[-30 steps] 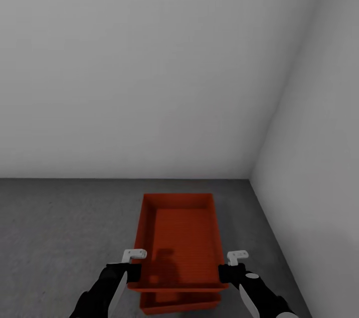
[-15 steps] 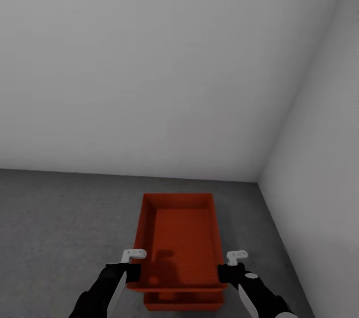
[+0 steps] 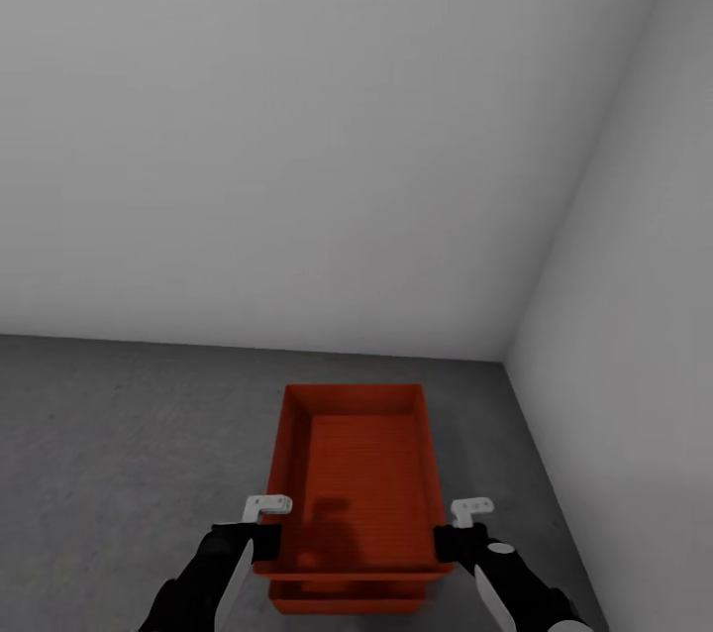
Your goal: Move the two storage containers from the living room to the garage. In the garage, place one container on the floor and stack the other container on top of it (either order is fine).
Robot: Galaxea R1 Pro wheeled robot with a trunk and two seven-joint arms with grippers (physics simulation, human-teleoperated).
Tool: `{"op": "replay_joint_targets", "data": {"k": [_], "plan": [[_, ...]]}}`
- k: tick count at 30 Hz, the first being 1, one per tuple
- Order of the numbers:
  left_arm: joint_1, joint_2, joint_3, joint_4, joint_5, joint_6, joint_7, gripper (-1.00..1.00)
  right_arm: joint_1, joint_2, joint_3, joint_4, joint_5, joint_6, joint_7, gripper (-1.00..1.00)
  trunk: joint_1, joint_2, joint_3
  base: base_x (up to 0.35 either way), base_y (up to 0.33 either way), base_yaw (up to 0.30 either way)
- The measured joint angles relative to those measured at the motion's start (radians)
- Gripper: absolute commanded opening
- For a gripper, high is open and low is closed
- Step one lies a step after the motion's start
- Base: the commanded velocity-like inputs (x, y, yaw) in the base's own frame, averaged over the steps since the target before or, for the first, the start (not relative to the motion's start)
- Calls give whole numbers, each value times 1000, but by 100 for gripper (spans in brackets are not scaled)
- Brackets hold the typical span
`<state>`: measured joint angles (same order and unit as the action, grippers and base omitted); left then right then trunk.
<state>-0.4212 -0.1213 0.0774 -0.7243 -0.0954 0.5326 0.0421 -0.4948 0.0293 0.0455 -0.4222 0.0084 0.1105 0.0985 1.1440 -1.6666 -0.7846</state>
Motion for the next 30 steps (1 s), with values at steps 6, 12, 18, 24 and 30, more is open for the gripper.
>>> {"op": "replay_joint_targets", "data": {"k": [6,12,18,24,30], "plan": [[0,1,1,0,1,1,0,-100,0,1,-1,0,1,0,0,-100,0,0,0,-17,-140,0],[0,0,1,0,0,1,-1,-100,0,1,-1,0,1,0,0,-100,0,0,0,-1,-8,0],[0,-1,2,0,-2,0,0,-100,0,-1,1,0,-1,0,0,-100,0,0,0,0,25,0],[0,3,0,0,5,1,0,-100,0,3,0,1,1,0,-3,-100,0,0,0,0,184,0],[0,0,2,0,0,1,0,-100,0,1,0,0,1,0,0,-100,0,0,0,0,36,0]]}}
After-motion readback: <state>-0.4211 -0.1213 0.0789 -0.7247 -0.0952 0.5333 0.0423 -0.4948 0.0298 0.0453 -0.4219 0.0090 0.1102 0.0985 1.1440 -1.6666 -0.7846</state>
